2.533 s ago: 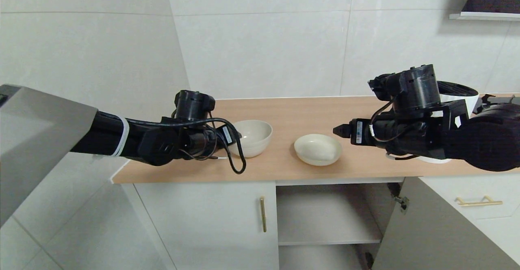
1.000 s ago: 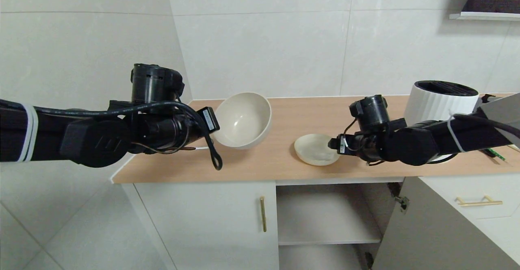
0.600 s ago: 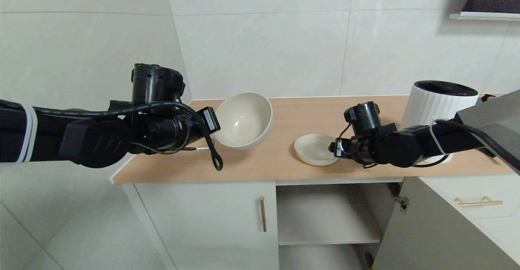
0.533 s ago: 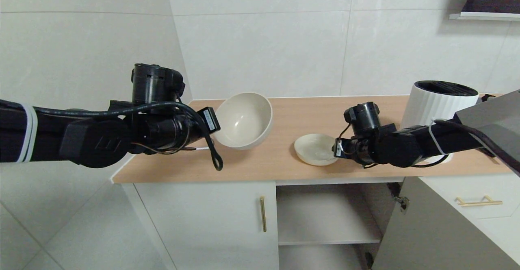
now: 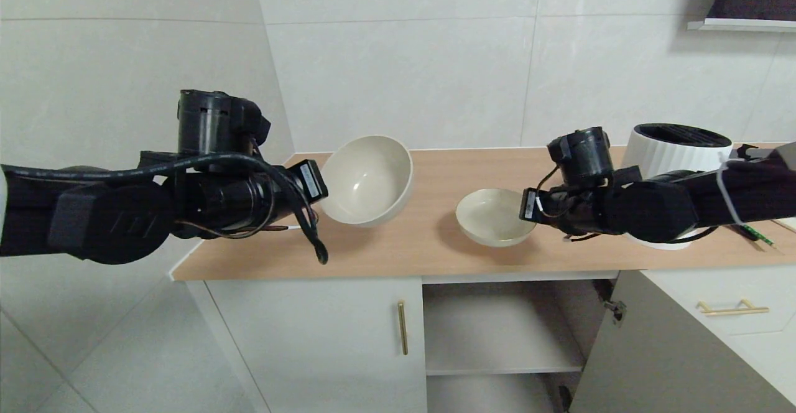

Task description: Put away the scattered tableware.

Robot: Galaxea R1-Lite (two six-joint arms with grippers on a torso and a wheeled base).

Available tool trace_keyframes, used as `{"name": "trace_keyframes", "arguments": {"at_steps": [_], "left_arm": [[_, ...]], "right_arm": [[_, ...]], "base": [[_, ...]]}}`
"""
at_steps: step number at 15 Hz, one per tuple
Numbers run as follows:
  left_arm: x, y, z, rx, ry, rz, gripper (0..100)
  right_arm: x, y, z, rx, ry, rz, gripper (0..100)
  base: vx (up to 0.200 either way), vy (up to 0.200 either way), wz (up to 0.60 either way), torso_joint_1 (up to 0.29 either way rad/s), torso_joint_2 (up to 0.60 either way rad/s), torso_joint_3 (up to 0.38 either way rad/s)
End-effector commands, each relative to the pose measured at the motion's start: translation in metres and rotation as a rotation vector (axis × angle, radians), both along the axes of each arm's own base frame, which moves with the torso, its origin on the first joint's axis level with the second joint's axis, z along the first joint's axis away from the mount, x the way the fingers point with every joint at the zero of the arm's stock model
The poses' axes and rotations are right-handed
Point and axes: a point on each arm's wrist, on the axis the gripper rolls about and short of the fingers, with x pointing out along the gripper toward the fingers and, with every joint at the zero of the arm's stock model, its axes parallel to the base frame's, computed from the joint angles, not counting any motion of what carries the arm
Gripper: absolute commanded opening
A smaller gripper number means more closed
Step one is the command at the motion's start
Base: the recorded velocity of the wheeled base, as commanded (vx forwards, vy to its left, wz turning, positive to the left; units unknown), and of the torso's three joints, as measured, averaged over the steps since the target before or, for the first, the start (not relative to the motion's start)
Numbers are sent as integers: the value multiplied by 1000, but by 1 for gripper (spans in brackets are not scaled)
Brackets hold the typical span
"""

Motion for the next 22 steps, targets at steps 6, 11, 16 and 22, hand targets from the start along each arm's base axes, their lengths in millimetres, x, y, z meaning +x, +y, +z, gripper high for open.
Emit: {"name": "trace_keyframes", "arguments": {"at_steps": [6, 11, 16, 22], "left_arm": [[-84, 27, 16, -16, -44, -149, 0], [-94, 26, 7, -11, -13, -163, 0], [-89, 23, 0, -3, 12, -170, 0], [-87, 23, -2, 1, 22, -168, 0]], "right_arm": [[-104, -41, 45, 13, 128, 159, 0], [-120, -45, 30, 21, 185, 203, 0], [-116, -48, 29, 4, 180, 195, 0], [-113, -47, 23, -3, 199, 194, 0]], "base": [[0, 0, 0, 0, 0, 0], [0, 0, 0, 0, 0, 0], [-120, 0, 0, 2, 0, 3], [0, 0, 0, 0, 0, 0]]}}
